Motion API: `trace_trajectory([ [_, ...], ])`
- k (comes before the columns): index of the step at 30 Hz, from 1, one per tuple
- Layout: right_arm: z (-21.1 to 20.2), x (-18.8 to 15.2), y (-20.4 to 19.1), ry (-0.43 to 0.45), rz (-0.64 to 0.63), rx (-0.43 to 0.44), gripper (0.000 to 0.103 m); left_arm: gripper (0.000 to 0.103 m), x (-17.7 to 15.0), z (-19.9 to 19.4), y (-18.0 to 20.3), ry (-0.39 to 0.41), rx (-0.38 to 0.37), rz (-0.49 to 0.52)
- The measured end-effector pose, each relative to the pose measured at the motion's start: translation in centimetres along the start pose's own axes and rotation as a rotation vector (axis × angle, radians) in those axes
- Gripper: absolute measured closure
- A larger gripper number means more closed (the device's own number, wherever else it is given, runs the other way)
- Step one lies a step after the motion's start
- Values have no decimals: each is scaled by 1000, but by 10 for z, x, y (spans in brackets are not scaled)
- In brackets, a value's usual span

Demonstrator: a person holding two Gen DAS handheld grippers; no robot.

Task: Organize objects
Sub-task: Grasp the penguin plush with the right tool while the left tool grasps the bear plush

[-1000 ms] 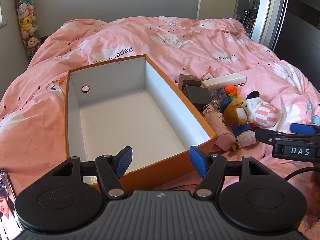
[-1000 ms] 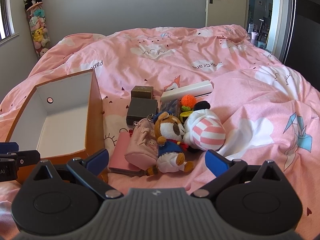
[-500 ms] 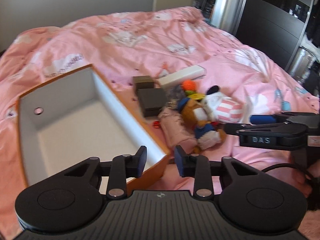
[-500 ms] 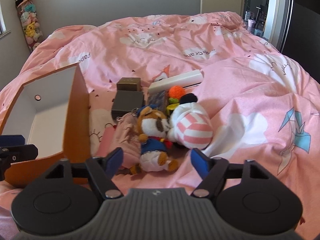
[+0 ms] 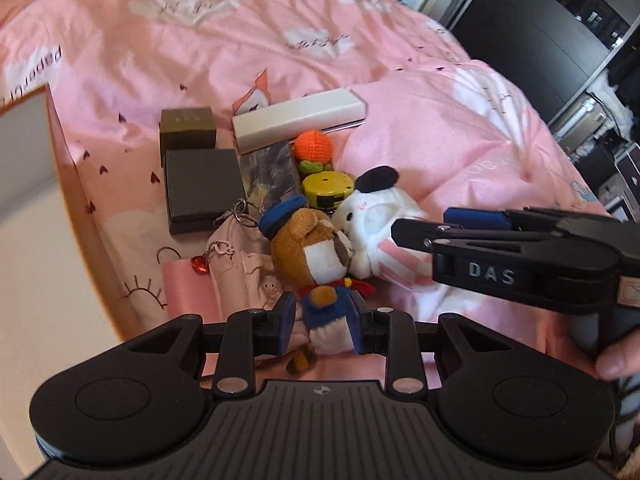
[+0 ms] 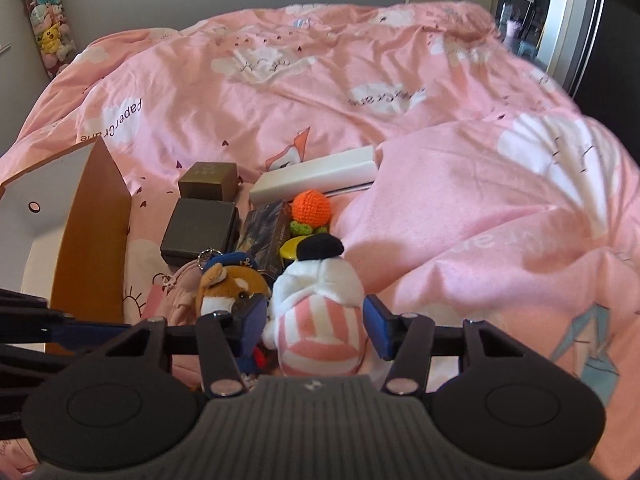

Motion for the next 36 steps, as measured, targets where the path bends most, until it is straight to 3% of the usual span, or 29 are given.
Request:
trace_trajectory([
  [2, 11, 3, 6, -35, 29, 27, 47, 66, 5, 15, -3, -43, -20, -45],
  [8, 34, 7, 12, -84, 17, 41, 42, 62, 9, 45, -5, -104, 19, -86],
  [13, 50, 3, 20, -113, 31, 79, 39, 54, 11, 60, -5, -101, 21, -107],
  [20, 51, -4, 24, -115, 37, 86, 42, 63, 4, 66, -1, -42, 9, -110],
  [28, 2, -3, 13, -9, -23, 15, 43, 68, -2, 26, 4, 56, -18, -104],
  [33, -35, 3, 1, 89, -78, -49, 43, 68, 0, -24, 0, 181, -49, -140],
  [36, -52, 8, -13, 133, -95, -36, 43, 68, 1, -55, -5, 251, -48, -155],
])
Point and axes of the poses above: each gripper's, at about its wrist camera, not at the fingertips, and z roughly the way its jaws point, y to its right, x to its top, the point moved 4 cm from there along z, roughly the way its jaws point, and after that the axes turned 2 degrees about -y, right-handed, at the moved point
